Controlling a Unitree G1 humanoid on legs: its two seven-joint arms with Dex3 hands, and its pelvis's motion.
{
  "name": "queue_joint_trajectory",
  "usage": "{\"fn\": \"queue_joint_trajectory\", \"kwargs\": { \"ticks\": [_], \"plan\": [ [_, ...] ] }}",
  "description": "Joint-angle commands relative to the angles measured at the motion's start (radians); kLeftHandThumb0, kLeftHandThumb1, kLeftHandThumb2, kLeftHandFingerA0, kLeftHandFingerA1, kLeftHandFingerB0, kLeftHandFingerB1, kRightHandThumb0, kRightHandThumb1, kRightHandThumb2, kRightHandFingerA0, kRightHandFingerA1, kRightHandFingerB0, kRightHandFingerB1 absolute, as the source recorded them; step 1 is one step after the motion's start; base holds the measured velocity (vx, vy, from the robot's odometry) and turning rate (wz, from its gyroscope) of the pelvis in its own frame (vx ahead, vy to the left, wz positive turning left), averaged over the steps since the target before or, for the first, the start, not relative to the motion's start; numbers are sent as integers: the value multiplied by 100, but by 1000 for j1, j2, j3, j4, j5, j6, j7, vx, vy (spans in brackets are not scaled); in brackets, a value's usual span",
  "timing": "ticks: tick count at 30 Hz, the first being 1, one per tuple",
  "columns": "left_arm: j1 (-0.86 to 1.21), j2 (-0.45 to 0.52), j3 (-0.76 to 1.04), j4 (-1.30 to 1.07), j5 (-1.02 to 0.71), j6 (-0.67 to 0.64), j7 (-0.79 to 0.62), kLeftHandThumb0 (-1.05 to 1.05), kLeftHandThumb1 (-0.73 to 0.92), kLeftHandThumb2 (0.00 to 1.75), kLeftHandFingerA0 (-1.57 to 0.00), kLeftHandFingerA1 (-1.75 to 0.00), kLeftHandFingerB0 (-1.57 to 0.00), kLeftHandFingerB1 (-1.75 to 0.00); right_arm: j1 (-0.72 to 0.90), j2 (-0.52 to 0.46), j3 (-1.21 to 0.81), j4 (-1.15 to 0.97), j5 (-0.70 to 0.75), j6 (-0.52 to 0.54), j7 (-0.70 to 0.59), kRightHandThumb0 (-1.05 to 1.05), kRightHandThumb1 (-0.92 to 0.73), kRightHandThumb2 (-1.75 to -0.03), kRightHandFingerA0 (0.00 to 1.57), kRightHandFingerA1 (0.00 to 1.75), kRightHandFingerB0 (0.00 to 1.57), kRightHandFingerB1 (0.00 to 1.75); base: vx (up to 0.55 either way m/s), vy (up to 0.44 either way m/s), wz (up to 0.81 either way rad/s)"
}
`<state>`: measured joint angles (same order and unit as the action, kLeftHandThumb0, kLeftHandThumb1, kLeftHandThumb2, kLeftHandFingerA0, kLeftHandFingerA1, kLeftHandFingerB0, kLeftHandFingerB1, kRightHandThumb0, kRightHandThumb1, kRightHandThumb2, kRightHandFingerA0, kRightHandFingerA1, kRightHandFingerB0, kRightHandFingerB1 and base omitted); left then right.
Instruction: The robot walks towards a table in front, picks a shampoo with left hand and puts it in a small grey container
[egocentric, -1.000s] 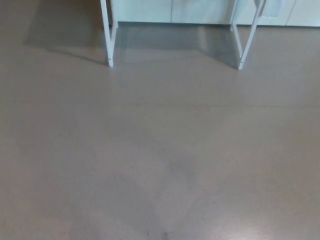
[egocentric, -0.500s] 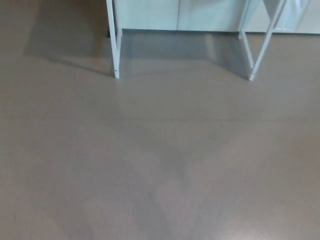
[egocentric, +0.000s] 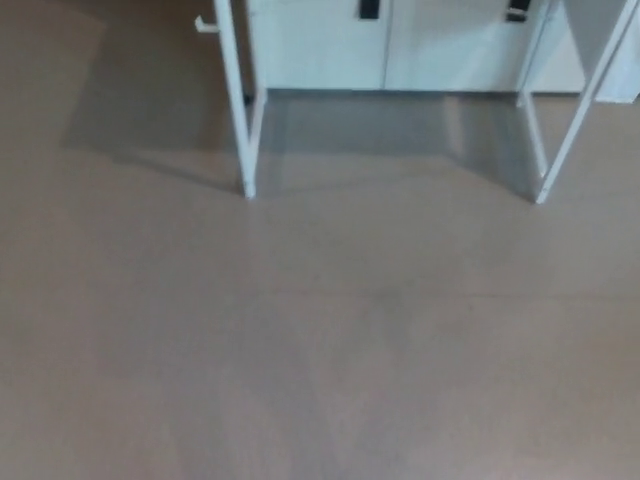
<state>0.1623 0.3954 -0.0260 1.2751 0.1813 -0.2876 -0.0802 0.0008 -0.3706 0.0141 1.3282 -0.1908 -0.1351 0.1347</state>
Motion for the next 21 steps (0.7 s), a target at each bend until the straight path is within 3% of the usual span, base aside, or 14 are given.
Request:
{"fn": "queue_joint_trajectory", "kwargs": {
  "ticks": [1, 2, 3, 5, 6, 21],
  "plan": [
    [-6, 18, 0, 3, 5, -10, 12, -42, 69, 60, -51, -48, -32, -36, 1, -7, 12, -9, -8, 2, 5, -36, -75, -62, 71, 50, 53, 41, 680, -16, -38],
    [0, 13, 17, -3, -16, -13, -2, -45, 53, 84, -48, -61, -26, -49, 2, -6, 8, -9, -1, 0, 10, -36, -74, -62, 71, 51, 53, 42, 647, -33, -73],
    [2, 11, 26, -5, -24, -14, -8, -45, 53, 84, -48, -61, -26, -49, 2, -6, 7, -10, 1, -1, 12, -36, -74, -62, 71, 51, 53, 42, 654, -31, -52],
    [-1, 9, 30, 6, -21, -8, -10, -44, 54, 83, -47, -60, -26, -47, 2, -4, 4, -7, 3, 3, 10, -37, -74, -62, 72, 50, 53, 41, 391, 128, -14],
    [0, 10, 32, 7, -22, -9, -13, -38, 70, 62, -52, -51, -31, -37, 2, -2, 4, -5, 3, 4, 8, -37, -74, -62, 71, 50, 53, 41, 358, 93, 5],
    [4, 10, 56, 31, -22, 2, -41, -37, 67, 60, -50, -47, -31, -36, -5, 12, 3, 2, 1, 17, 7, -36, -73, -61, 70, 49, 55, 41, 427, -97, 16]
  ]
}}
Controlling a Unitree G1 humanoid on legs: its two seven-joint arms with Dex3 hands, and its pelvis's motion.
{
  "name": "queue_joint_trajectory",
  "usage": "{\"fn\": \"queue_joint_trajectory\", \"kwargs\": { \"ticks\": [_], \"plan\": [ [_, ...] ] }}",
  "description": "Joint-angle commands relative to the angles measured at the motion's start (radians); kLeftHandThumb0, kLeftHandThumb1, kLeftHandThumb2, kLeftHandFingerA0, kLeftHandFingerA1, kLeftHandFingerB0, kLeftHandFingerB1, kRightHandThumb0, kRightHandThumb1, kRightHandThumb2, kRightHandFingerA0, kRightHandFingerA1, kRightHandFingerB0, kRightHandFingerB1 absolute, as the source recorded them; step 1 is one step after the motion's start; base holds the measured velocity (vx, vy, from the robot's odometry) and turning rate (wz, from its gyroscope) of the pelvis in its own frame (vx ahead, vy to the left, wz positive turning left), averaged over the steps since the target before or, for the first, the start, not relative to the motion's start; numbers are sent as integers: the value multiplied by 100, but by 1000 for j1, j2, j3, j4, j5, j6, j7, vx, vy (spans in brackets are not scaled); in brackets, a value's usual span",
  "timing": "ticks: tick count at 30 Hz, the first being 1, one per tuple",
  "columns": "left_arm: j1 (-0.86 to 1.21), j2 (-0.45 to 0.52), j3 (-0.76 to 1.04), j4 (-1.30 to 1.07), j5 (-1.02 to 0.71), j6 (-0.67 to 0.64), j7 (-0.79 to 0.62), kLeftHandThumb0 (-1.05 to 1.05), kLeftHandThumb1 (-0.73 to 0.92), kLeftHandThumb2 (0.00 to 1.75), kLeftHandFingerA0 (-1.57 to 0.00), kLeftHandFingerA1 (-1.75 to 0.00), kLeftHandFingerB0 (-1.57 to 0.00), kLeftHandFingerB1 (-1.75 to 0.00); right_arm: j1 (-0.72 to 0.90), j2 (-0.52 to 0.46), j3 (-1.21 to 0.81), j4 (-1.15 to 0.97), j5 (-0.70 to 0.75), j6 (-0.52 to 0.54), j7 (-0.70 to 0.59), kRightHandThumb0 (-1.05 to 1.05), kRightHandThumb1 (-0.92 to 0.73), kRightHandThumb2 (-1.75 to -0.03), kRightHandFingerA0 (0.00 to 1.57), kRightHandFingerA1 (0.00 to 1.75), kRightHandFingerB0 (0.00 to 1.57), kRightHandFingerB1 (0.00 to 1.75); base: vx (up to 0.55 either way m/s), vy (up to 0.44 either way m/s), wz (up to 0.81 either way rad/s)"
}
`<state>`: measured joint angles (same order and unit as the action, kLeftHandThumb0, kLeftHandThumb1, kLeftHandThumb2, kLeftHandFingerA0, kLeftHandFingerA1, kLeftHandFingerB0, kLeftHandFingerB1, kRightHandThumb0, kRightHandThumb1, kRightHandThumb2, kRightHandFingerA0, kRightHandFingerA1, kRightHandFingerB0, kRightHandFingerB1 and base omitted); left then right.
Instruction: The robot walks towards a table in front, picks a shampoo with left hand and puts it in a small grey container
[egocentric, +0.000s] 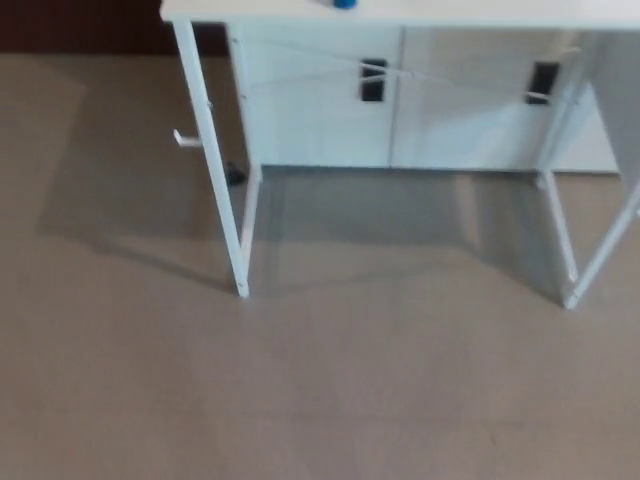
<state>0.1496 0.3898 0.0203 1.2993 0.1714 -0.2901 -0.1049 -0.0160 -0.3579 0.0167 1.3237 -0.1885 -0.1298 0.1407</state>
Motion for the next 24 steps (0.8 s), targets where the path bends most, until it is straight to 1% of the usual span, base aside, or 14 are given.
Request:
{"fn": "queue_joint_trajectory", "kwargs": {
  "ticks": [1, 2, 4, 5, 7, 10, 12, 13, 15, 16, 17, 18, 21, 24],
  "plan": [
    [19, 16, 9, 6, -10, 1, -18, -37, 67, 60, -50, -47, -31, -36, 11, 0, 2, 5, -3, 12, 0, -36, -73, -61, 70, 49, 55, 41, 393, -63, -5],
    [22, 15, 16, 4, -19, -3, -25, -37, 67, 60, -51, -49, -32, -36, 8, -1, 5, 3, -5, 15, -1, -36, -73, -62, 71, 50, 55, 41, 387, -38, -4],
    [25, 15, 24, 0, -25, -9, -33, -38, 69, 62, -50, -48, -32, -36, 1, -1, 6, 3, -6, 14, 0, -36, -73, -62, 71, 51, 55, 42, 395, 12, -9],
    [24, 19, 14, -1, -12, -12, -25, -40, 70, 61, -47, -45, -32, -36, -1, 0, 4, 4, -3, 13, 1, -36, -72, -61, 72, 50, 55, 42, 309, 73, -27],
    [24, 22, 13, 0, -7, -15, -22, -39, 70, 62, -46, -45, -32, -36, -5, 6, 5, 7, -4, 18, -5, -36, -72, -61, 72, 50, 56, 41, 403, 105, -28],
    [30, 21, 23, 4, -16, -10, -27, -39, 70, 61, -50, -47, -33, -36, -9, 9, 13, 7, -11, 15, -4, -36, -74, -62, 71, 50, 54, 41, 521, 174, -14],
    [45, 22, 28, 6, -19, -15, -33, -37, 69, 60, -53, -50, -33, -36, 1, 6, 32, 4, -26, 8, -3, -37, -74, -62, 70, 50, 54, 41, 507, 166, -71],
    [48, 20, 31, 5, -21, -15, -29, -43, 54, 83, -48, -59, -28, -48, 2, 4, 32, 3, -23, 6, 0, -37, -74, -62, 70, 50, 54, 41, 494, 172, -26],
    [53, 19, 38, 5, -25, -12, -26, -43, 54, 82, -49, -59, -30, -48, 7, 8, 31, 3, -18, 3, -2, -36, -74, -62, 71, 52, 54, 42, 474, 160, 0],
    [53, 21, 32, 6, -18, -17, -30, -38, 70, 61, -49, -46, -34, -36, 6, 9, 30, 4, -15, 4, -5, -36, -73, -62, 73, 53, 56, 42, 457, 141, 12],
    [52, 22, 24, 9, -8, -16, -24, -40, 70, 61, -45, -44, -33, -36, 4, 8, 28, 5, -12, 8, 0, -36, -74, -62, 71, 52, 55, 42, 306, 93, 5],
    [52, 23, 16, 10, 0, -18, -17, -40, 70, 61, -46, -44, -33, -36, 4, 8, 26, 6, -10, 9, 3, -36, -74, -60, 70, 49, 55, 41, 246, 62, 4],
    [56, 25, 17, 11, -6, -20, -21, -40, 70, 61, -45, -44, -32, -36, 2, 18, 27, 21, -16, 13, -14, -36, -72, -59, 72, 48, 56, 40, 227, -15, 10],
    [64, 28, 20, 9, -13, -22, -29, -41, 70, 61, -46, -45, -32, -35, -3, 21, 41, 24, -30, 19, -20, -36, -74, -62, 72, 49, 55, 41, 275, -100, 12]
  ]
}}
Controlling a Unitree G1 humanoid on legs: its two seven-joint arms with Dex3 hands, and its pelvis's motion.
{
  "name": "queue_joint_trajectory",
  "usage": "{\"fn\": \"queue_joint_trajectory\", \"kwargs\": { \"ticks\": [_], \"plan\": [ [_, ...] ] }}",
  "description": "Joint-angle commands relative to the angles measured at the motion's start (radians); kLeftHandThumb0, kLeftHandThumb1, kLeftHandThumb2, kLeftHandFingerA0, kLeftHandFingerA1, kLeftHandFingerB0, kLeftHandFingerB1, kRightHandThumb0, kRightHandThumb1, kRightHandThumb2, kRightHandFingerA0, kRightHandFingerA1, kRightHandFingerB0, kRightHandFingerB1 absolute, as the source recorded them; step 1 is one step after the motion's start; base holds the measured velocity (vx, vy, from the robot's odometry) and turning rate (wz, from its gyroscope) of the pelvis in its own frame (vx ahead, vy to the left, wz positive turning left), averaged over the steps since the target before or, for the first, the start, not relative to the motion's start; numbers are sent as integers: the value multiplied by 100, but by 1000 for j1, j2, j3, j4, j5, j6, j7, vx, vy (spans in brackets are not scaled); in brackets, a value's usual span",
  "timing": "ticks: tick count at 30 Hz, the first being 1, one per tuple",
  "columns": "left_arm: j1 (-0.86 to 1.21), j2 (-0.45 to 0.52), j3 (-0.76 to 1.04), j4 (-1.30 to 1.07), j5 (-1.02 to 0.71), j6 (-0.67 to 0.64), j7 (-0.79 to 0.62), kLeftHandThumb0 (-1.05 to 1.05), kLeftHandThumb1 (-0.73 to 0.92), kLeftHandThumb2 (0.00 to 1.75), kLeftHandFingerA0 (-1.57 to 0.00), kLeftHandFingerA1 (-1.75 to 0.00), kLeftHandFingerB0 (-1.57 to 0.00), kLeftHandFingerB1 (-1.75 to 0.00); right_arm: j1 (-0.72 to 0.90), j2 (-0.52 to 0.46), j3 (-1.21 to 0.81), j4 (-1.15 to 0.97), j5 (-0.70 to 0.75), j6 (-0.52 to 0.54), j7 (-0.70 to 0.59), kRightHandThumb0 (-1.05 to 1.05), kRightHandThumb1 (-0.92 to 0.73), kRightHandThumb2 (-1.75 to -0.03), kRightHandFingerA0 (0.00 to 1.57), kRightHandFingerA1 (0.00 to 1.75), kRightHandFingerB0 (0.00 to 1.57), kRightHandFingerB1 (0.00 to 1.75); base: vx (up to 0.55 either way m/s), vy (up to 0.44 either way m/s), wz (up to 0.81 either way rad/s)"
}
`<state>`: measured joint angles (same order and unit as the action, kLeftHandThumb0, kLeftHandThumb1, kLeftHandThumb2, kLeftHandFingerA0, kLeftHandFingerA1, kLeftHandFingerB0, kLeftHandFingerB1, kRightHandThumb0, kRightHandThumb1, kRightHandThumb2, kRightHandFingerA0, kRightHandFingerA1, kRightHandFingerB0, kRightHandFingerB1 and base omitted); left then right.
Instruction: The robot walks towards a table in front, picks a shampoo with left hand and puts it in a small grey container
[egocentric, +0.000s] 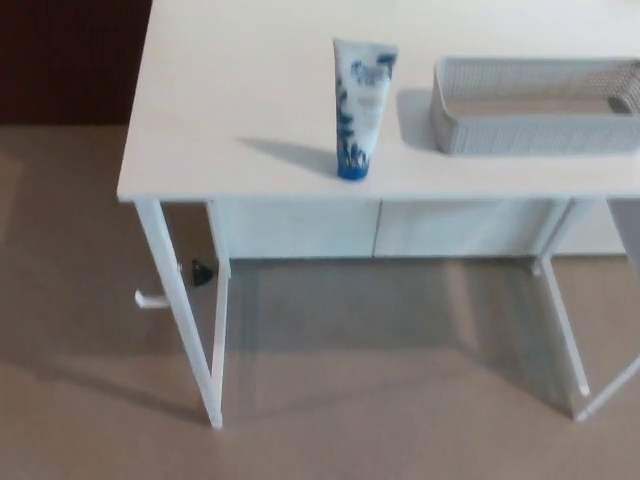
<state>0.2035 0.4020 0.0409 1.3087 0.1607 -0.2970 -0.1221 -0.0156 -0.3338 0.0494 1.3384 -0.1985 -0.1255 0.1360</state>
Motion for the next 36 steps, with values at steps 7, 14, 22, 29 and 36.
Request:
{"fn": "queue_joint_trajectory", "kwargs": {
  "ticks": [7, 14, 22, 29, 36],
  "plan": [
    [20, 17, 11, 3, -14, -7, -12, -38, 70, 61, -48, -45, -33, -35, -4, 3, 3, 1, -7, 15, -1, -36, -73, -61, 70, 49, 54, 41, 316, -91, 8],
    [39, 18, 21, 2, -19, -19, -18, -39, 70, 61, -47, -44, -33, -35, -8, 7, 18, 6, -26, 15, -12, -36, -73, -62, 74, 50, 56, 41, 96, 38, -7],
    [41, 12, 26, 12, -22, -7, -2, -39, 70, 61, -47, -44, -33, -35, -16, 10, 26, -4, -24, 15, -4, -36, -73, -61, 73, 52, 55, 42, 129, 179, 5],
    [42, 13, 29, 7, -28, -18, -9, -39, 70, 61, -46, -44, -33, -36, -23, 12, 25, -4, -27, 13, -5, -36, -73, -61, 71, 50, 55, 42, 68, -78, 5],
    [40, 14, 36, 5, -32, -10, -15, -37, 70, 61, -47, -45, -33, -36, -31, 16, 34, 3, -40, 22, -13, -36, -73, -62, 72, 50, 54, 41, 31, -244, -10]
  ]
}}
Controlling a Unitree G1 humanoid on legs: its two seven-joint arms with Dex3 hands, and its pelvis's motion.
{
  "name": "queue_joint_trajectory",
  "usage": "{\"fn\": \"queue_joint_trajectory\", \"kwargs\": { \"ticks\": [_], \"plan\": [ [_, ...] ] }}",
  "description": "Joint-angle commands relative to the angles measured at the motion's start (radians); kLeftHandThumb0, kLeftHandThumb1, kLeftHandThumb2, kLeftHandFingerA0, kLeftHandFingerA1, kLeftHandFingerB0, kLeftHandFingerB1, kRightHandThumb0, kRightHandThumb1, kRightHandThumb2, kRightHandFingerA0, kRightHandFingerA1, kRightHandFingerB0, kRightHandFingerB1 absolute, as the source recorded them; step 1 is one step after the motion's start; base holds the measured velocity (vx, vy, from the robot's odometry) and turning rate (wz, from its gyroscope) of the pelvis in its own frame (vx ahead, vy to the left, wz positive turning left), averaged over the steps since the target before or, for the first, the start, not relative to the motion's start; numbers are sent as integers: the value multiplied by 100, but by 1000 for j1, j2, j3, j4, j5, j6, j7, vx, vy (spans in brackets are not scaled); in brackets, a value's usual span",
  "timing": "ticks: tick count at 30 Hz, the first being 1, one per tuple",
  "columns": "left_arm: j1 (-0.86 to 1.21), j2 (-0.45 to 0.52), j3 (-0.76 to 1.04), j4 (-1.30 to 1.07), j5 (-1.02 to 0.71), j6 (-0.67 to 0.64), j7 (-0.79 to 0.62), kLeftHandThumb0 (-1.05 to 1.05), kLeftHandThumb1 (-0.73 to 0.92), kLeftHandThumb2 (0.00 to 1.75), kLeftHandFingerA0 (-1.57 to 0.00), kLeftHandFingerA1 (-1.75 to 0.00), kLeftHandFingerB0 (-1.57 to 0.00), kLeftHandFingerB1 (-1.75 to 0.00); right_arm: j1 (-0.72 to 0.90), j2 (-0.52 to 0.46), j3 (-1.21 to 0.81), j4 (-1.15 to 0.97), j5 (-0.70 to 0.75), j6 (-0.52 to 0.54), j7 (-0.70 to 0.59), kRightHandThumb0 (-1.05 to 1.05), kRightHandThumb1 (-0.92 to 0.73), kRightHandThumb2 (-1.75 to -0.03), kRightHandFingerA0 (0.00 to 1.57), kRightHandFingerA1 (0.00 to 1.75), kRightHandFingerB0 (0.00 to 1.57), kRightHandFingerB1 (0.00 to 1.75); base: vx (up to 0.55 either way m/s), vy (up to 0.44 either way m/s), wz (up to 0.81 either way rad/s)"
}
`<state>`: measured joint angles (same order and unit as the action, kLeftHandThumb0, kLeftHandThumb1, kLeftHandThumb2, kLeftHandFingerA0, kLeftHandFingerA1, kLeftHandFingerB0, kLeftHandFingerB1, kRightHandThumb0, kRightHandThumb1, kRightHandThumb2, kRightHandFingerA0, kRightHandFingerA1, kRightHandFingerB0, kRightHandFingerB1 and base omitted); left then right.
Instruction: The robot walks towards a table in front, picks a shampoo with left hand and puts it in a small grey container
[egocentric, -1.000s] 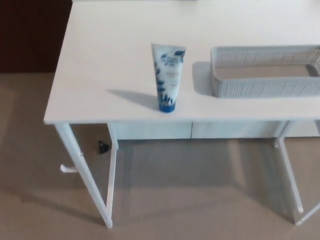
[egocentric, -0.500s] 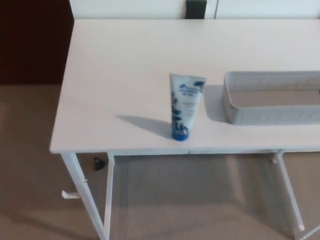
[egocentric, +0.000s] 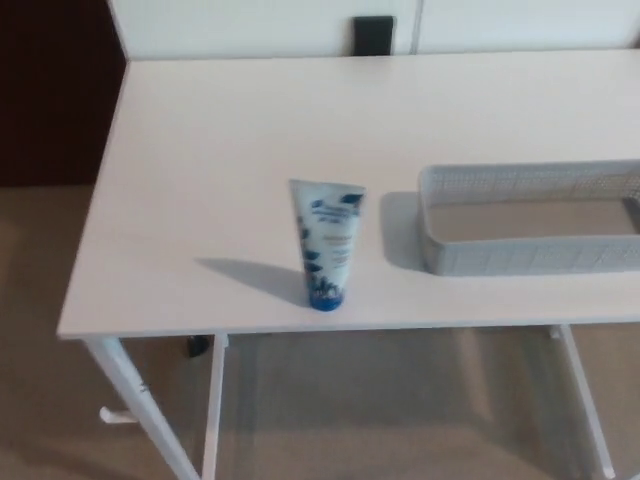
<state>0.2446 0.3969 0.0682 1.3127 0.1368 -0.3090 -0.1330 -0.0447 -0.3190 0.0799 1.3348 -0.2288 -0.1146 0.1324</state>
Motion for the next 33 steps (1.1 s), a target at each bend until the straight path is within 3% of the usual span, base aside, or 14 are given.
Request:
{"fn": "queue_joint_trajectory", "kwargs": {
  "ticks": [1, 13, 29, 33],
  "plan": [
    [1, 19, 11, -1, -12, 0, -7, -37, 70, 61, -47, -45, -33, -36, -2, 1, 4, 8, -11, 10, -11, -36, -73, -62, 72, 50, 54, 41, 22, -109, -2],
    [1, 18, 18, 5, -8, -3, -1, -38, 70, 61, -46, -44, -33, -35, -19, -1, 9, -6, -2, 6, 12, -37, -74, -62, 70, 50, 54, 41, -2, 138, -3],
    [13, 30, -4, 6, 21, -1, 10, -39, 71, 61, -44, -43, -33, -35, 21, 0, 34, -3, -18, 6, -17, -38, -72, -59, 73, 50, 55, 41, 10, -54, 5],
    [-27, 34, 0, -1, 5, 5, 2, -39, 69, 61, -53, -48, -33, -36, 22, -3, 13, -7, -11, -6, -12, -40, -73, -60, 73, 48, 55, 40, 0, 0, 0]
  ]
}}
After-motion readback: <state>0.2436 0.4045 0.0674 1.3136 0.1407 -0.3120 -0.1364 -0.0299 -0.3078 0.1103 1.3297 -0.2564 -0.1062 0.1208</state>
